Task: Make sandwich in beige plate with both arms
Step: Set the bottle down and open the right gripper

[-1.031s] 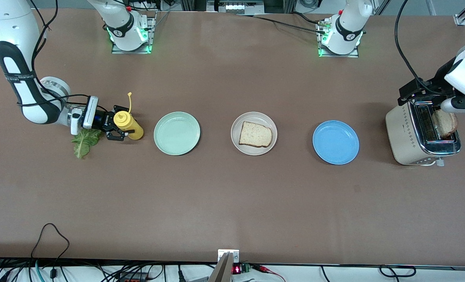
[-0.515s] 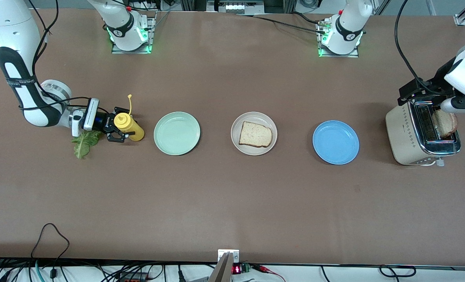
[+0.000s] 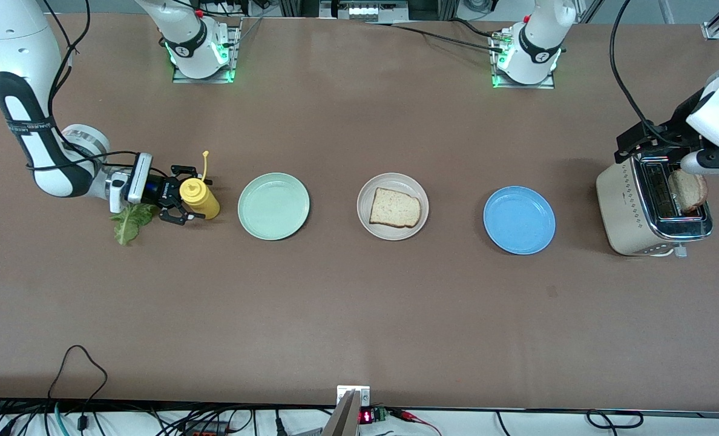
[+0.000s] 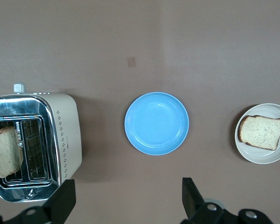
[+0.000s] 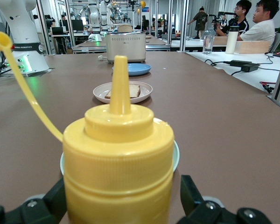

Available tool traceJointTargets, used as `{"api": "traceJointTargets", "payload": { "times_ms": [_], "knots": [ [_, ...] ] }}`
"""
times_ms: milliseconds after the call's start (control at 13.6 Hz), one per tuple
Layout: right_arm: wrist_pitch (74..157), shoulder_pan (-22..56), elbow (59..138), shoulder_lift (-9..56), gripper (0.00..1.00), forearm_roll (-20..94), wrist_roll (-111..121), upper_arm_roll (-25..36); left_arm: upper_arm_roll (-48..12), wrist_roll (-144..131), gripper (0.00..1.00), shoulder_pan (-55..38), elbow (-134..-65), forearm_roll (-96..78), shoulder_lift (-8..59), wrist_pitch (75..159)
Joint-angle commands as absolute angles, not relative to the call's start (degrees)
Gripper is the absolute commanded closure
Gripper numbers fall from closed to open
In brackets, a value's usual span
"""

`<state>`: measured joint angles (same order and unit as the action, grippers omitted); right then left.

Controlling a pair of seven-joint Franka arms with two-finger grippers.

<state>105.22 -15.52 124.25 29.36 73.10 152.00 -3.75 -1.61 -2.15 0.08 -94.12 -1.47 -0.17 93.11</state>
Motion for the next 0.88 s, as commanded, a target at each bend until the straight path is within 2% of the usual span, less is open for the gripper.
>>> {"api": "traceJointTargets", "payload": {
  "times_ms": [0,589,810],
  "knots": [
    [104.3,-19.1,123.8,29.3,0.0,72.4,152.7,-4.8,-1.8,-2.8,0.0,-0.1,-93.4,-1.5,-0.2,92.4],
    [104.2,-27.1,122.8,28.0,0.0,60.2,151.9,-4.5,-2.7,-2.8,0.0,0.0,-93.4,-1.5,-0.2,92.4],
    [104.2,-29.2,119.6,26.0,0.0,52.8,146.2,-3.4,-2.8,-2.7,0.0,0.0,-93.4,-1.5,-0.2,92.8]
  ]
}}
